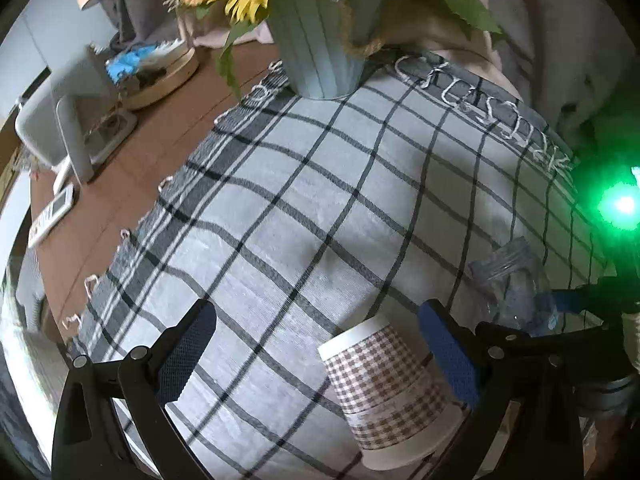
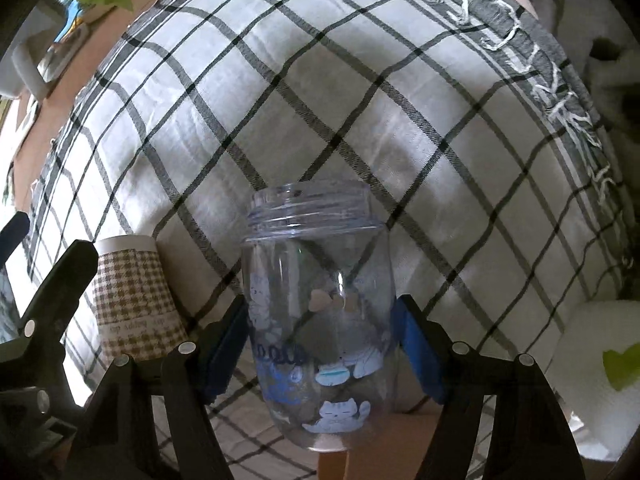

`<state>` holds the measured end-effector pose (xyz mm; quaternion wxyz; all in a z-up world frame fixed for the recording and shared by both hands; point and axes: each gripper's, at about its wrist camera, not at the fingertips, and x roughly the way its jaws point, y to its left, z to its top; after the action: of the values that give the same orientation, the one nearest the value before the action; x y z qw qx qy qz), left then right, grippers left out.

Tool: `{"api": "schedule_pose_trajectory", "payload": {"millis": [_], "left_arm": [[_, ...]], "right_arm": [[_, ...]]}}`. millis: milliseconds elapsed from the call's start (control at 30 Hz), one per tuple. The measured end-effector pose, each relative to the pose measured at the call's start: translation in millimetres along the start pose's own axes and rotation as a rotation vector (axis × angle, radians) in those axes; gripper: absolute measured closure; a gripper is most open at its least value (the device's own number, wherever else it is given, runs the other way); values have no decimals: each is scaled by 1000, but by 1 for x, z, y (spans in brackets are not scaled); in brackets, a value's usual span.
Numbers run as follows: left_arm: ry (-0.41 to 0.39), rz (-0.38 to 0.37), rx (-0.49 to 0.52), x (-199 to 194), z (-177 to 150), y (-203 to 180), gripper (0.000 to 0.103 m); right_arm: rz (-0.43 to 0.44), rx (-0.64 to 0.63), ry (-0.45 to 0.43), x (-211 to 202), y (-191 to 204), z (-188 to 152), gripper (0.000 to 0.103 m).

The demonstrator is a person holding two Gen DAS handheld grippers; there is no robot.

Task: Flip cup upside down
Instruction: 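Close the right gripper on the bottle and lift it, then rotate the held bottle with the right gripper, opening downward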

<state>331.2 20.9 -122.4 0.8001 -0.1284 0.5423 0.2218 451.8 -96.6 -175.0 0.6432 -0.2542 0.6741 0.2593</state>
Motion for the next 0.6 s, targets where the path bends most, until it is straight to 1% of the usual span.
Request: {"api": "schedule_pose_trajectory", "payload": {"millis": [67, 167, 333, 467, 600], "left_arm": [[-11, -2, 20, -3, 1, 4, 0], [-25, -26, 43, -8, 3, 11, 0], [-71, -67, 90, -25, 5, 21, 0], [-97, -111, 155, -39, 2, 26, 0], [-112, -145, 236, -48, -7, 27, 0]], "right_arm": [[-20, 11, -17, -4, 7, -6, 31], [-43, 40, -45, -16, 18, -12, 31], [-93, 103, -115, -51, 29, -28, 31], [-89, 196, -159, -78, 33, -50, 31], [-66, 312, -202, -90, 43, -74, 31]]}}
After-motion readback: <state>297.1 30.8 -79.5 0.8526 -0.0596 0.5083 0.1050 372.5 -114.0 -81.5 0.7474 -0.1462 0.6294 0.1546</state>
